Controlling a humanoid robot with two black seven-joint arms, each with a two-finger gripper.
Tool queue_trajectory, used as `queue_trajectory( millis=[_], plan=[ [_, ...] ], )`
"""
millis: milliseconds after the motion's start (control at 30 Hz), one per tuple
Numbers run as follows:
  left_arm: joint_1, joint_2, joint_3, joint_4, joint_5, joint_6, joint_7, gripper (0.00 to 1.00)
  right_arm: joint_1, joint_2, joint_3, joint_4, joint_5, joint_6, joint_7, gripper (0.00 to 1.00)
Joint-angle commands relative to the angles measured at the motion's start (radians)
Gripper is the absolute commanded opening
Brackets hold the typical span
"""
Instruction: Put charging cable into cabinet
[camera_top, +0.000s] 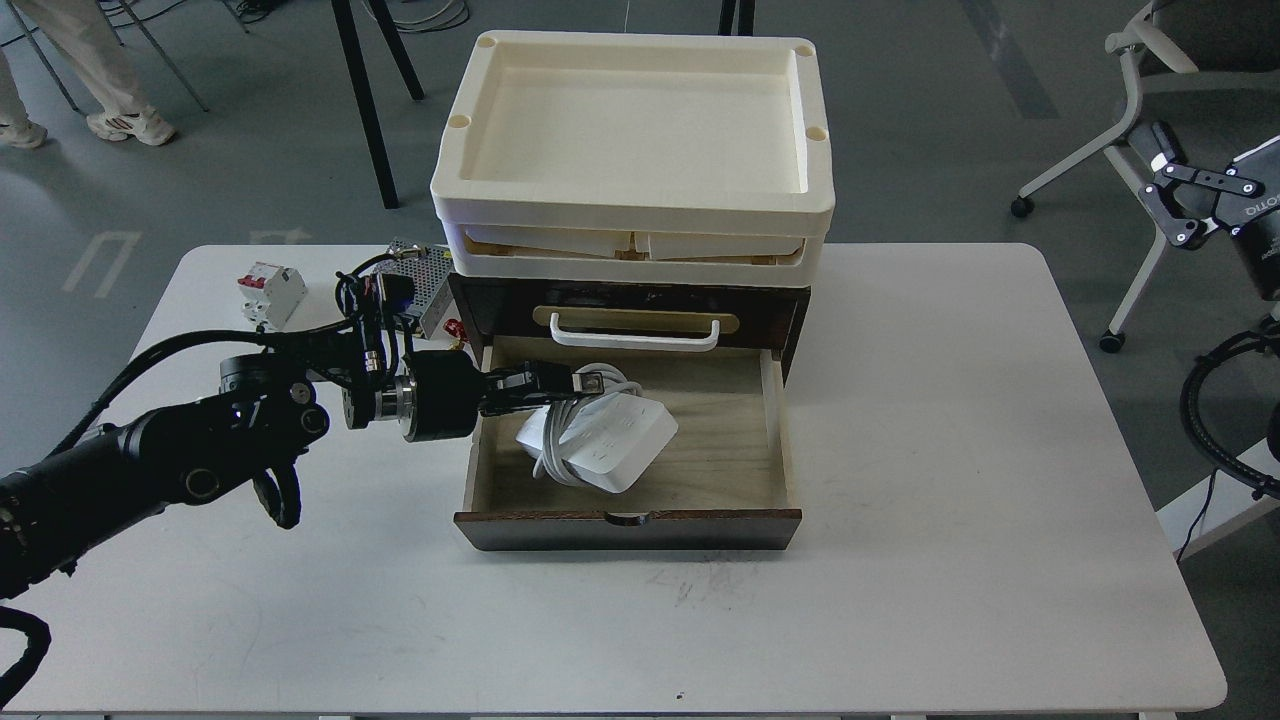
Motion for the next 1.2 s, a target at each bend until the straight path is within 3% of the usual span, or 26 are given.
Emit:
queue_trajectory(
  millis=[0,267,400,467,533,733,800,933,1167],
  plan=[
    [0.016,-0.033,0.001,0.032,-0.025,0.01,0.0,0.0,0.0,0.002,0.0,0.0,0.0,0.0,0.0,1.0],
    [0.027,-0.068,0.001,0.041,-0.066,0.038,0.0,0.0,0.0,0.0,0.0,0.001,0.0,0.0,0.0,1.0],
    [0.03,-0.071,0.001,0.04,-0.066,0.059,0.0,0.05,-0.005,0.0,0.0,0.001,0.0,0.0,0.0,1.0],
    [0.036,-0.071,0.001,0.04,-0.068,0.071,0.0,0.13,-0.006,0.0,0.002,0.001,0.002,0.0,0.0,1.0],
    [0.041,-0.071,0.001,0.04,-0.067,0.072,0.0,0.29,-0.009,0.0,0.006,0.003,0.002,0.0,0.0,1.0],
    [0.043,-0.071,0.001,0.04,-0.068,0.07,0.0,0.54,-0.011,0.0,0.008,0.003,0.0,0.0,0.0,1.0],
    [0.043,-0.071,0.001,0.04,-0.067,0.07,0.0,0.58,-0.012,0.0,0.008,0.003,0.002,0.0,0.0,1.0],
    [0.043,-0.068,-0.001,0.038,-0.068,0.07,0.0,0.77,-0.014,0.0,0.008,0.003,0.002,0.0,0.0,1.0],
    [0.043,0.04,-0.002,0.026,-0.083,0.049,0.0,0.86,-0.017,0.0,0.011,0.003,0.002,0.0,0.0,1.0]
  ],
)
